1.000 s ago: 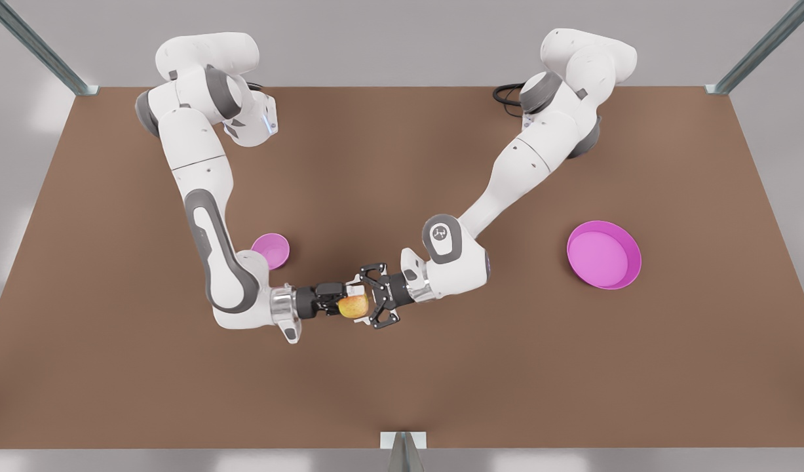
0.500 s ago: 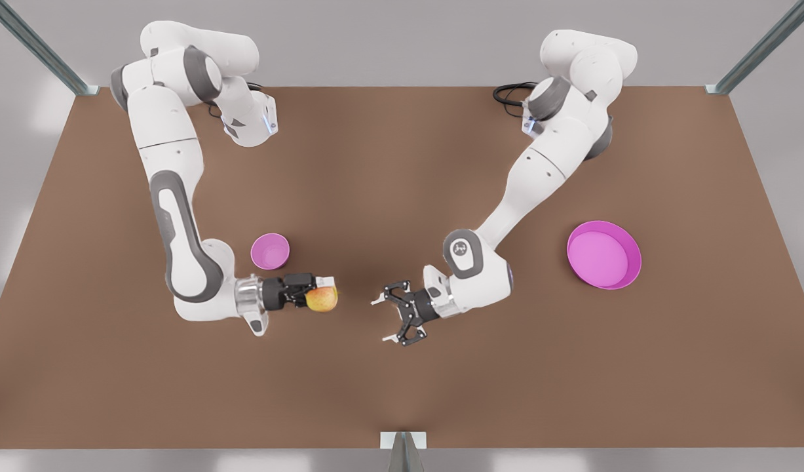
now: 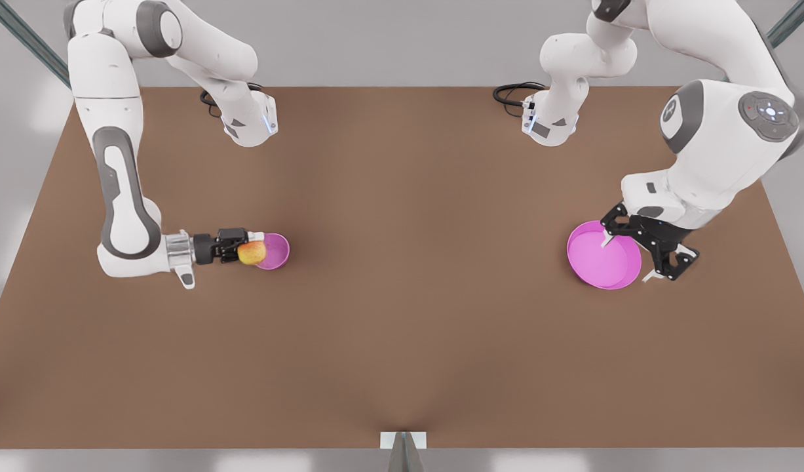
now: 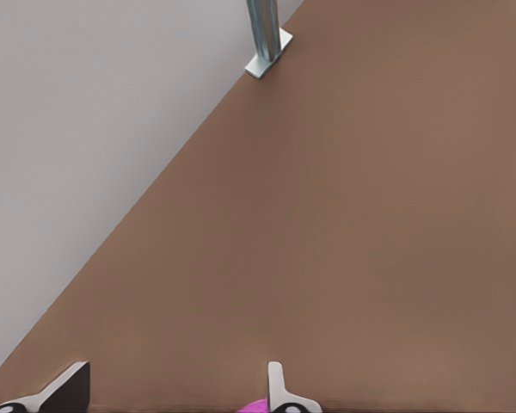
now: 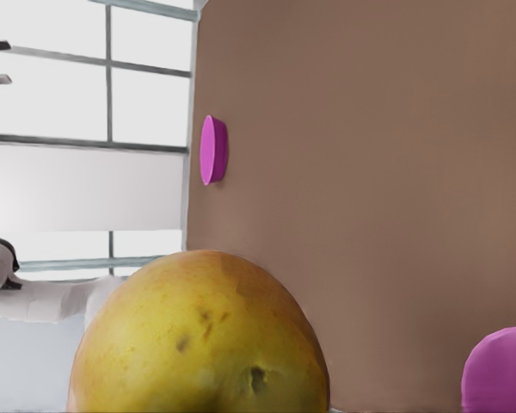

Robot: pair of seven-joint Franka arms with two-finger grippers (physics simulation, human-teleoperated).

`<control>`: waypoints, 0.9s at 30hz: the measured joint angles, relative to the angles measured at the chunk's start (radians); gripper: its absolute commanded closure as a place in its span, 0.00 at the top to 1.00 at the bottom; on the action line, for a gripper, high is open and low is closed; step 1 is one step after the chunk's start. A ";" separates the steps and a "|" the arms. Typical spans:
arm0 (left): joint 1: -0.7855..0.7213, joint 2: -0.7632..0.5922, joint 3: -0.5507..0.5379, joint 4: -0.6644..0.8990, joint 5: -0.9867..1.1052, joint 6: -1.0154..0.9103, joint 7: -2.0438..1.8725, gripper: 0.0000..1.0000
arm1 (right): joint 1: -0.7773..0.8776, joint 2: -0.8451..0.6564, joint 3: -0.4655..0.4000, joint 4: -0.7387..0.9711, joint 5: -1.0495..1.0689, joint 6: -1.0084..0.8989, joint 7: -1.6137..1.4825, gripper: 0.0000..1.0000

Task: Use the left arm to pick up the apple from the plate, transfer it to the gripper of the right arm, and then use the right arm to place it into the bowl

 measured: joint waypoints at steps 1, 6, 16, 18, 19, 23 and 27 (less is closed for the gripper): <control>0.002 0.001 0.000 0.003 0.005 -0.029 -0.046 1.00 | -0.002 -0.014 0.000 -0.006 -0.040 -0.003 -0.008 0.70; 0.003 0.012 0.000 0.008 0.017 -0.120 -0.245 1.00 | 0.007 -0.035 0.066 -0.019 -0.207 0.050 -0.042 0.70; 0.005 0.061 0.002 0.012 0.024 -0.065 -0.609 1.00 | 0.006 -0.031 0.114 -0.082 -0.395 0.263 -0.087 0.70; 0.004 0.064 0.002 0.012 0.025 -0.055 -0.666 1.00 | 0.008 -0.031 0.114 -0.083 -0.418 0.289 -0.093 0.70; 0.003 0.067 0.002 0.012 0.025 -0.052 -0.692 1.00 | 0.013 -0.031 0.114 -0.083 -0.429 0.302 -0.095 0.70; 0.004 0.075 0.002 0.011 0.026 -0.042 -0.784 1.00 | 0.034 -0.031 0.115 -0.087 -0.453 0.347 -0.103 0.71; 0.003 0.082 0.002 0.011 0.028 -0.037 -0.857 1.00 | 0.036 -0.034 0.119 -0.094 -0.462 0.375 -0.108 1.00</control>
